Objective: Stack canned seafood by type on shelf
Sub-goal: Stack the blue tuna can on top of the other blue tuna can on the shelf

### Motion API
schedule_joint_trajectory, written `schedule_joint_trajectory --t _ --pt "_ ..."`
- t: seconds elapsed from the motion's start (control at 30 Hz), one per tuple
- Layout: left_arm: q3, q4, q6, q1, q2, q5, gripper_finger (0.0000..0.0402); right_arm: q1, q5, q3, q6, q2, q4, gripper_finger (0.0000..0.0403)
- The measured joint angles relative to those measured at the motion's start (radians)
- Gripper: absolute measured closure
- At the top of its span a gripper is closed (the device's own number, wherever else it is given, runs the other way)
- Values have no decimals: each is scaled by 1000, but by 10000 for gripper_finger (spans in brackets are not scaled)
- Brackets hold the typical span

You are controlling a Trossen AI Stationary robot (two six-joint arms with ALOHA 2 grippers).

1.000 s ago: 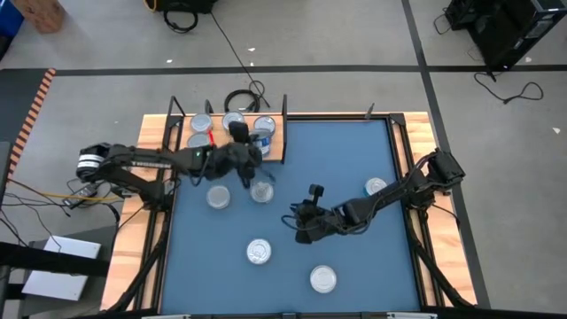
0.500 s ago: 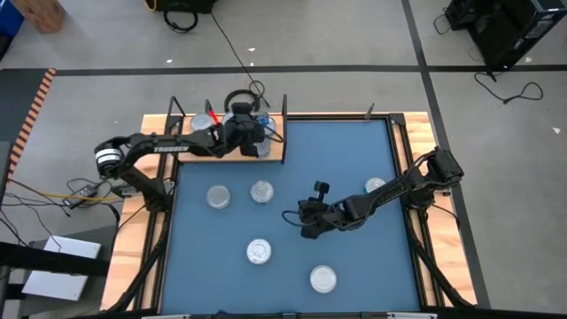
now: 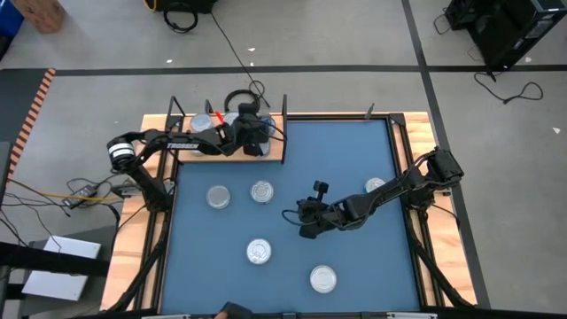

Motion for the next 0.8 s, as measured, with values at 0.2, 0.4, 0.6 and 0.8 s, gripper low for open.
schedule_joint_trajectory --t 0.2,0.4,0.6,0.8 --pt "0 -8 3 4 1 7 242 2 0 0 0 0 5 402" --pt "0 -8 3 4 1 7 184 5 0 0 0 0 5 402" --pt "0 -14 -7 4 1 9 178 5 -11 -1 0 0 14 402" --pt "0 -15 -20 4 1 33 176 6 -11 -1 0 0 18 402"
